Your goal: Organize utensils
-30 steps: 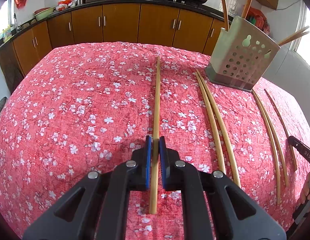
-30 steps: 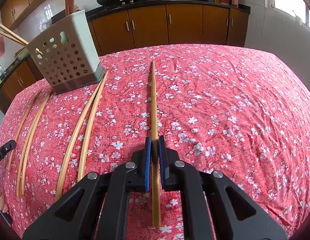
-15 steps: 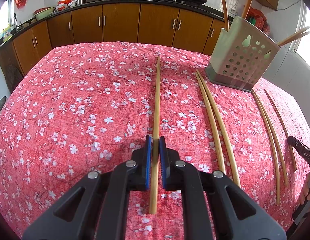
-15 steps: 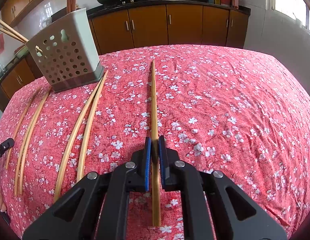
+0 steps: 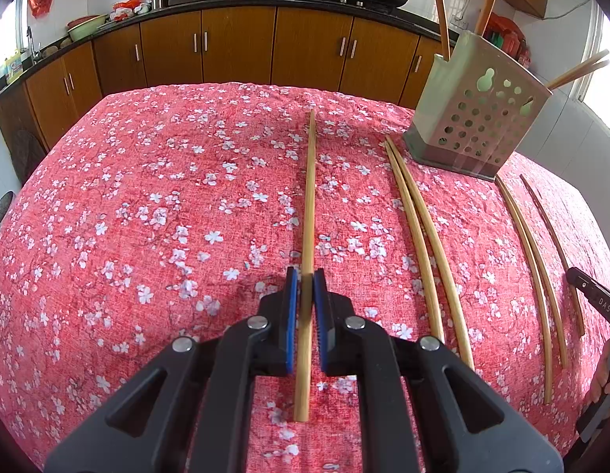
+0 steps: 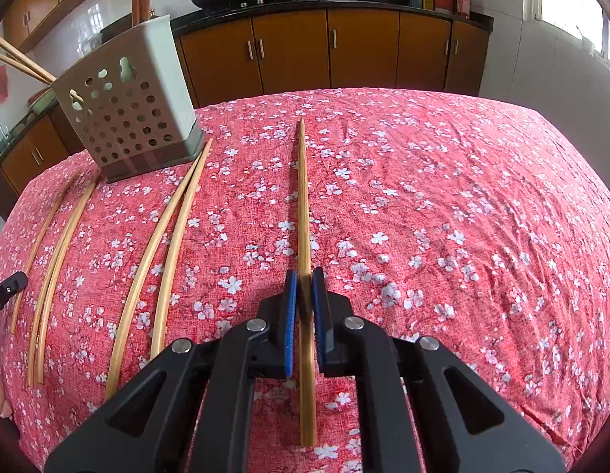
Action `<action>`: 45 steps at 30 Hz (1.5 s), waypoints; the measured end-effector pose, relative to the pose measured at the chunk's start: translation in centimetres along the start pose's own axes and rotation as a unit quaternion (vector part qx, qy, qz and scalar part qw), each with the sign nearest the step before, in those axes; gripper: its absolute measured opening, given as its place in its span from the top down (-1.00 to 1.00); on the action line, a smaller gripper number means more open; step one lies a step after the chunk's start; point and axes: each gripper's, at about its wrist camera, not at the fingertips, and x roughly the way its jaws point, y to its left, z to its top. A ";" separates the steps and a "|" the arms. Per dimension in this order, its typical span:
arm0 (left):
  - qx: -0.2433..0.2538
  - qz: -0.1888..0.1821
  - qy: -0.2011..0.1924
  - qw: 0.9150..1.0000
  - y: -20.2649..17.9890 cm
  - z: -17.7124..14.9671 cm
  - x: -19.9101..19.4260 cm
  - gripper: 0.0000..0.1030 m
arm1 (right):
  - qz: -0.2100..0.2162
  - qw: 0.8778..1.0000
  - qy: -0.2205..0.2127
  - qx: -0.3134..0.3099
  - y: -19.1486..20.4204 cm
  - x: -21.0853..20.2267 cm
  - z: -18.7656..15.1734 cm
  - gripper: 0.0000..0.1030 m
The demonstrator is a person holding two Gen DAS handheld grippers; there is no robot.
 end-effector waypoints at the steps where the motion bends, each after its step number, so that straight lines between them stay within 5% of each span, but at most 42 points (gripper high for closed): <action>1: 0.000 -0.001 0.000 1.000 0.1 0.0 0.0 0.79 | 0.001 1.000 0.000 0.001 0.0 0.0 0.0 0.82; 18: 0.031 0.031 0.001 0.999 -0.6 -1.5 -1.9 0.85 | 0.013 1.000 -0.008 0.006 -0.5 -2.3 -1.3 0.85; 30: 0.012 0.006 -0.132 0.991 -0.3 2.4 -11.4 0.85 | 0.017 0.986 -0.167 0.001 -1.2 -11.6 2.7 0.85; 37: -0.033 -0.027 -0.190 0.981 -0.3 6.7 -15.4 0.85 | 0.035 0.979 -0.201 0.019 -1.6 -13.4 4.9 0.85; 45: -0.015 -0.023 -0.204 0.979 -1.4 8.7 -16.0 0.85 | 0.042 0.975 -0.220 0.011 -0.1 -14.2 6.3 0.85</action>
